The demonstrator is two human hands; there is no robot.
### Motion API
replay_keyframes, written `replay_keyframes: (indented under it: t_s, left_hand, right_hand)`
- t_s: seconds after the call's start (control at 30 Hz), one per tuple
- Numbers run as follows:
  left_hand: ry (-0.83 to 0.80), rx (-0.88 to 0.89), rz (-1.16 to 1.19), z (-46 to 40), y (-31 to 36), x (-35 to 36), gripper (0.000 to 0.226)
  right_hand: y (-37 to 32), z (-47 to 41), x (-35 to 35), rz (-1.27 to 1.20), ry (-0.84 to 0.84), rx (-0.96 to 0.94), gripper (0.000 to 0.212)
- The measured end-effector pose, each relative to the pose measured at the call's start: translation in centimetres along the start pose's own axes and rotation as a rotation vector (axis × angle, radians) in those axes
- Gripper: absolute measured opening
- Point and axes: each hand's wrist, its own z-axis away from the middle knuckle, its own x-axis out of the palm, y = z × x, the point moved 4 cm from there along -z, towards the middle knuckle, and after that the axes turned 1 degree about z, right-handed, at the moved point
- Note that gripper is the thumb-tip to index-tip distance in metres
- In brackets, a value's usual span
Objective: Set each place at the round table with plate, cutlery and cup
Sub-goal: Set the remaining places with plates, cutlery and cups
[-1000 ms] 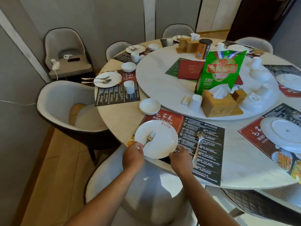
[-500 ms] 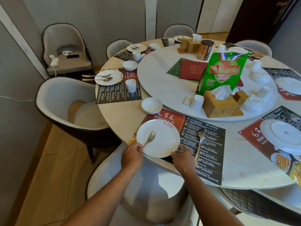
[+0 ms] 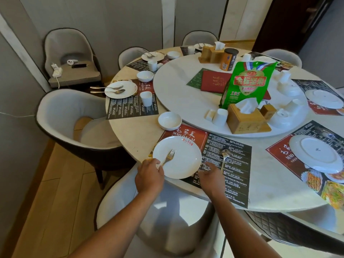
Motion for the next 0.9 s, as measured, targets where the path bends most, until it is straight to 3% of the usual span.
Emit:
replay_keyframes:
  t_s: [0.17,0.37,0.67,0.9]
  left_hand:
    - [0.000,0.245,-0.070,1.1,5.8,1.0,0.023]
    - [-0.117,0.432,-0.054,3.3,14.0,4.5,0.023]
    - [-0.259,0.318,-0.146,3.3,20.1,9.9,0.023]
    - [-0.262,0.270,-0.237,3.2,20.3,11.4,0.008]
  right_hand:
    - [0.5,0.9,-3.8,0.221,0.230,-0.063,0.034]
    - [3.8,-1.1,-6.9,0.335,0.239,-0.108,0.026]
    - [7.6,-4.5,-9.5,0.536,-0.015,-0.175,0.034]
    - [8.4,-5.0,-9.9,0.550,-0.046,-0.243,0.034]
